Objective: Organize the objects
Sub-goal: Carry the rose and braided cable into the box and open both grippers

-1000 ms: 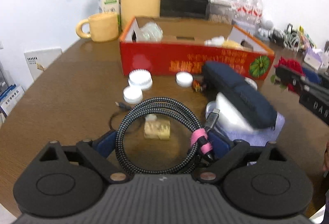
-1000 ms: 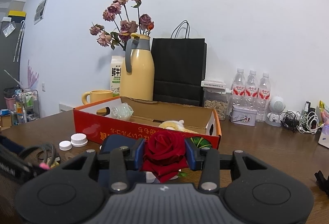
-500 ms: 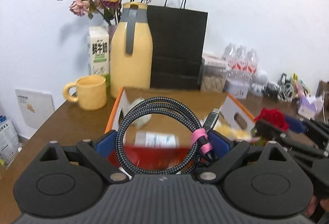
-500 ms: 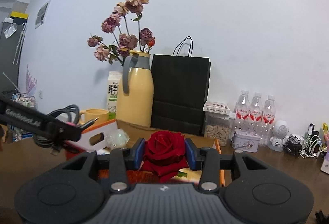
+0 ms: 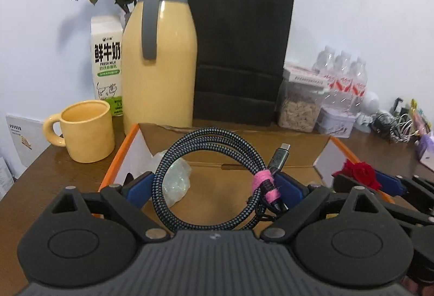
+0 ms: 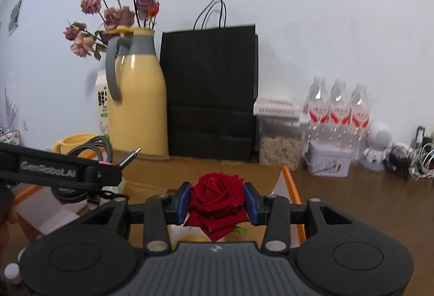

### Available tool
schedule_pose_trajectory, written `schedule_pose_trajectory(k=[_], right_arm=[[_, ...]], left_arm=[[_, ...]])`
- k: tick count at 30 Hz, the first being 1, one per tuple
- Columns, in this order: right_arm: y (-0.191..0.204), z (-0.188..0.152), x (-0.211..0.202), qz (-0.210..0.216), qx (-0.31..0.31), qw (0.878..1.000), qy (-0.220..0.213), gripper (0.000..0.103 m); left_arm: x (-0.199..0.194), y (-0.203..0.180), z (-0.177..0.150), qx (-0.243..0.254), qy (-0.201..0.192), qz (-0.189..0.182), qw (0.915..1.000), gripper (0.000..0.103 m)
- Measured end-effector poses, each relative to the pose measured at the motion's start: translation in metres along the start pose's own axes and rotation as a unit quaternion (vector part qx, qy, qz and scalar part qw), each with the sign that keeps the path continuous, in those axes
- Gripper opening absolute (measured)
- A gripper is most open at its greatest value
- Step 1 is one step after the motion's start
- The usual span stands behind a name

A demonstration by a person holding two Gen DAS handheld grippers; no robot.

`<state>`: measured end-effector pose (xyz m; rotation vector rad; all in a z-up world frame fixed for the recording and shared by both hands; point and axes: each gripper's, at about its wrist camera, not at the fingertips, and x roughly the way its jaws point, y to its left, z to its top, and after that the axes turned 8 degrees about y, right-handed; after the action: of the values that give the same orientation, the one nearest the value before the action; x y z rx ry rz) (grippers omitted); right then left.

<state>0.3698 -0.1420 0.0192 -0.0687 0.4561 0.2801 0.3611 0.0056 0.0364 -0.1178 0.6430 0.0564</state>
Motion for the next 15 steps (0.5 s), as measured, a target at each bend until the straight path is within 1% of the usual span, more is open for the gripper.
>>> schedule_pose_trajectory(k=[4, 5, 6, 7, 8, 9, 10, 15], right_arm=[[0.0, -0.004, 0.004, 0.001, -0.002, 1.0, 0.008, 0.042], [0.0, -0.004, 0.003, 0.002, -0.002, 1.0, 0.009, 0.045], [0.0, -0.005, 0.002, 0.001, -0.001, 1.0, 0.009, 0.05], [0.0, -0.006, 0.001, 0.001, 0.0, 1.0, 0.009, 0.066], [-0.001, -0.007, 0.0, 0.002, 0.002, 1.0, 0.01, 0.088], [-0.001, -0.008, -0.002, 0.002, 0.003, 1.0, 0.009, 0.099], [-0.001, -0.009, -0.004, 0.002, 0.005, 1.0, 0.005, 0.103], [0.001, -0.008, -0.01, 0.002, 0.001, 1.0, -0.003, 0.103]], left_arm=[[0.006, 0.001, -0.003, 0.007, 0.0, 0.006, 1.0, 0.096], [0.005, 0.002, -0.004, 0.006, -0.002, 0.005, 1.0, 0.096], [0.005, 0.002, -0.005, 0.002, -0.004, 0.004, 1.0, 0.099], [0.004, 0.003, -0.006, -0.003, -0.01, 0.004, 0.9999, 0.103], [0.002, 0.004, -0.006, -0.007, -0.016, 0.007, 0.9998, 0.103], [0.001, 0.004, -0.006, -0.009, -0.017, 0.01, 0.9998, 0.103], [0.001, 0.004, -0.006, -0.01, -0.016, 0.012, 0.9998, 0.103], [-0.001, 0.004, -0.005, -0.012, -0.015, 0.012, 0.9997, 0.103]])
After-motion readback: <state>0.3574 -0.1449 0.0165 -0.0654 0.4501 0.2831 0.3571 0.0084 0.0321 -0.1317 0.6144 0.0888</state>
